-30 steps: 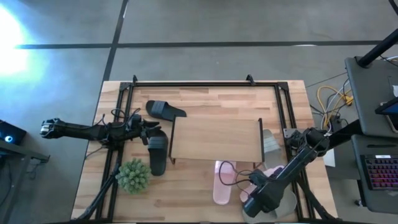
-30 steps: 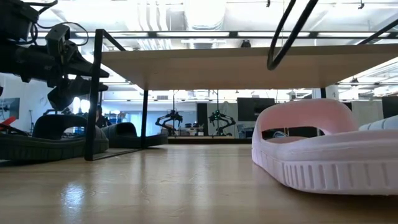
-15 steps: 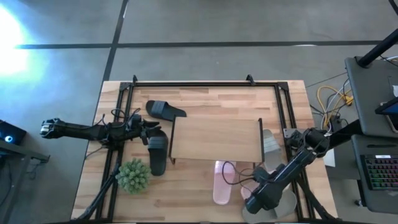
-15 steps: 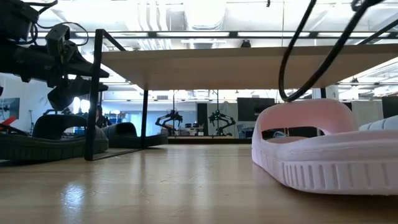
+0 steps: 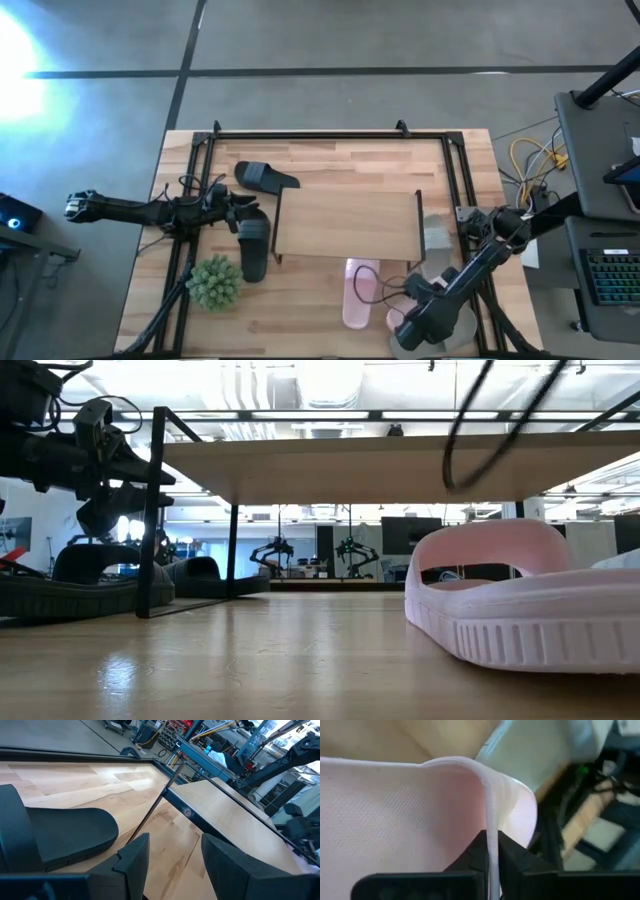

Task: Pick and place slides into the shelf
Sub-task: Put the pink slide under the shelf

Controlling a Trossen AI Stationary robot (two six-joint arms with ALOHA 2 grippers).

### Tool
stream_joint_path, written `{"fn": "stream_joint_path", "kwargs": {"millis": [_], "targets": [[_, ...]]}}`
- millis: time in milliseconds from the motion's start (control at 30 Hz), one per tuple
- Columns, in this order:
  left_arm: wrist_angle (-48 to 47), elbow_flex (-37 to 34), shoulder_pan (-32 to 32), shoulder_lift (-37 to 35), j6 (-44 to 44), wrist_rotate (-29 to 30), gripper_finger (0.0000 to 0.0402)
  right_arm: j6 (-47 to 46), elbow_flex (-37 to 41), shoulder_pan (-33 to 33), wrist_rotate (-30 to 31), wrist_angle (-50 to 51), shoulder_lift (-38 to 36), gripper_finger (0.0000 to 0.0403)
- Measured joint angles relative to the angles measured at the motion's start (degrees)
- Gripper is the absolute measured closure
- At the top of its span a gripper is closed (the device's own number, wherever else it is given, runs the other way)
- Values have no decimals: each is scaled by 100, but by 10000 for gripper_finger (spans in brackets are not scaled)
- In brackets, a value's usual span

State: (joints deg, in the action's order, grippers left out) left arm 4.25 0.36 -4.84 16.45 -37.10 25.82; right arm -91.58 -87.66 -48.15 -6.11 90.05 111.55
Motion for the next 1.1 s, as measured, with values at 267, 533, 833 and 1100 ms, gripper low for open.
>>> {"fn": "stream_joint_path", "kwargs": {"millis": [267,533,833,1100], "targets": [[0,0,1,-2,2,0,236,386,-1439,-708,1691,-23,0,390],[0,0,2,-2,1,0,236,822,-2109,-760,2984,-330,15,390],[0,0,2,-2,1,0,236,2087,-1531,-186,2975,-863,33,390],[0,0,1,0,1,0,236,2569,-871,-176,3166,-770,37,390]]}}
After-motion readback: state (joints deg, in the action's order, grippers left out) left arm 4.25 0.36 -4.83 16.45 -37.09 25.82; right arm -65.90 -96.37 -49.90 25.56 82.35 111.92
